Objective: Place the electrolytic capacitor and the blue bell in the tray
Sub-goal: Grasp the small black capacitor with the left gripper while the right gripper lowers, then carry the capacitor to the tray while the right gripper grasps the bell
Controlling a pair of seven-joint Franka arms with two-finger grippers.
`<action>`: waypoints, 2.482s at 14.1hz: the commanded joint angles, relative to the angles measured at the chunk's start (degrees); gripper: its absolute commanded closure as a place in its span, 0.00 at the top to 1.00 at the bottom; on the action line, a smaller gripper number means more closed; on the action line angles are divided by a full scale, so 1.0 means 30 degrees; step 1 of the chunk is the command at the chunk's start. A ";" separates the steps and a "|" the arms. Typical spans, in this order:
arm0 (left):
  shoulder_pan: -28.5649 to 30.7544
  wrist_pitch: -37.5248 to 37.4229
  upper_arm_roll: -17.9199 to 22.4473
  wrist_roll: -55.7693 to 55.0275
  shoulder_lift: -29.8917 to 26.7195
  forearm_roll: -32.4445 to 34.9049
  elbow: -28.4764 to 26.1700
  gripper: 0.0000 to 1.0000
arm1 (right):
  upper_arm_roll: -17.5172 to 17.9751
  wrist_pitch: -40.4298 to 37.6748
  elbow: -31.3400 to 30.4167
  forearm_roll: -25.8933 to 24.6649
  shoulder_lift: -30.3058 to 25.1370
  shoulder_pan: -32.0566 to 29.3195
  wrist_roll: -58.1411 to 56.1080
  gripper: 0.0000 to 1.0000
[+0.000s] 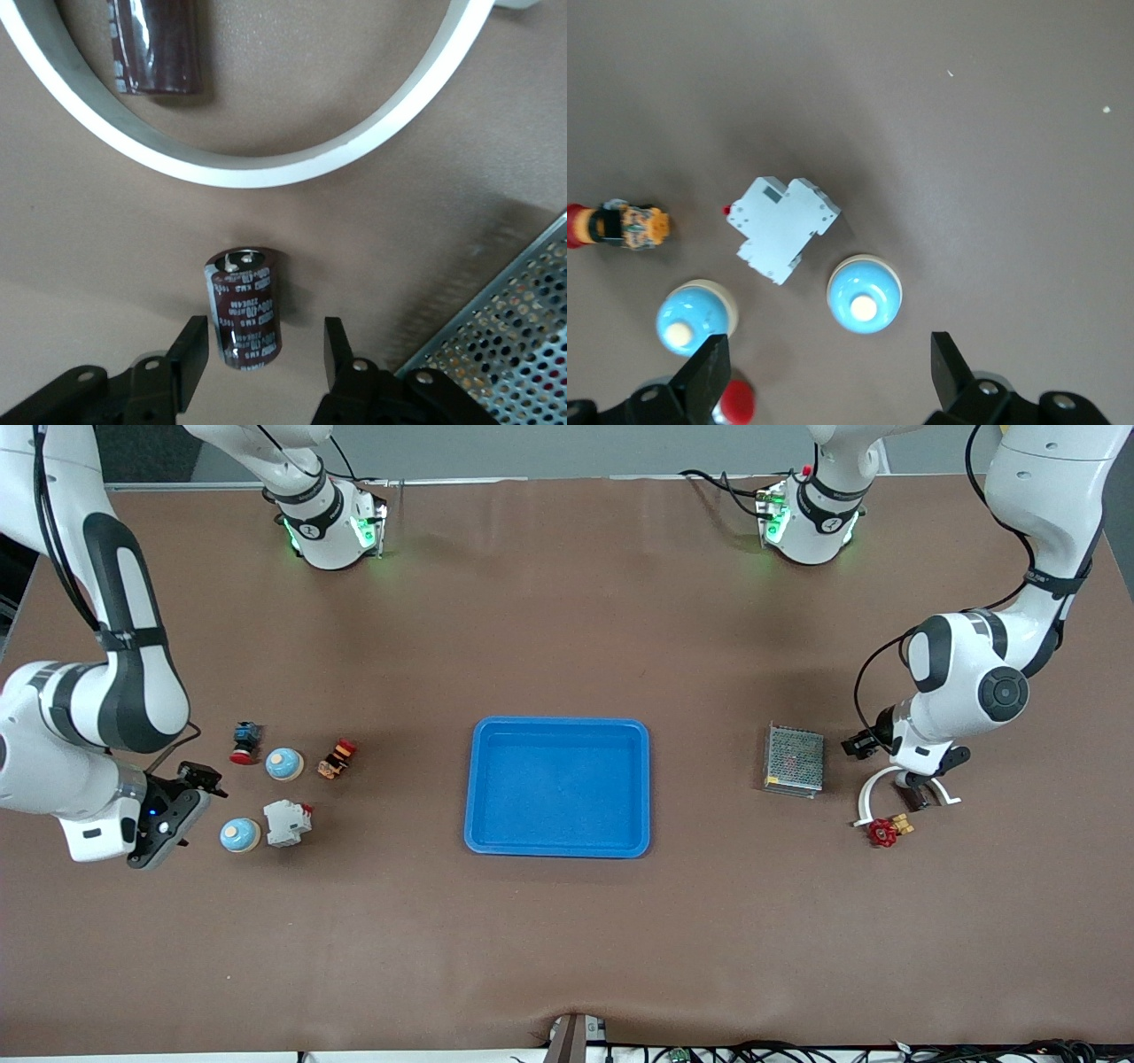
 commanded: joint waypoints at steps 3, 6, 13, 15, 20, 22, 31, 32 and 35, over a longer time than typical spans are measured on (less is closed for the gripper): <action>0.0560 0.0168 -0.0096 -0.0217 0.0208 0.0893 0.0122 0.08 | 0.0198 0.1179 0.0384 -0.0208 0.1266 -0.0519 -0.1945 1.00; 0.0532 0.0022 -0.0125 -0.0217 0.0061 0.0893 0.0326 0.00 | 0.0198 0.2351 0.0414 -0.0179 0.2027 -0.0577 -0.3289 1.00; -0.0344 -0.3345 -0.0680 -0.0246 -0.0846 0.0981 0.2668 0.00 | 0.0198 0.3640 0.0122 -0.0120 0.2850 -0.0928 -0.4317 1.00; -0.1076 -0.4047 -0.0915 -0.0945 -0.0848 0.0981 0.3515 0.00 | 0.0228 0.3702 0.0004 -0.0061 0.2909 -0.1017 -0.4700 1.00; -0.4062 -0.4842 -0.1356 -0.4193 -0.0614 0.0952 0.5099 0.00 | 0.0228 0.4080 -0.0698 0.0085 0.3055 -0.1163 -0.4730 1.00; -0.5497 -0.4842 -0.1356 -0.5951 -0.0176 0.0922 0.5743 0.00 | 0.0257 0.4433 -0.1137 0.0085 0.3055 -0.1163 -0.4730 1.00; -1.0744 -0.4813 -0.1356 -1.3305 0.3570 0.0775 0.9519 0.00 | 0.0286 0.5079 -0.1579 0.0202 0.3289 -0.1163 -0.4701 1.00; -1.1096 -0.4813 -0.1356 -1.4096 0.3982 0.0747 1.0106 0.00 | 0.0286 0.5137 -0.1579 0.0435 0.3319 -0.1134 -0.4701 1.00; -1.2296 -0.4813 -0.1356 -1.6147 0.5212 0.0717 1.1631 0.00 | 0.0286 0.5487 -0.1579 0.0525 0.3670 -0.1163 -0.4730 1.00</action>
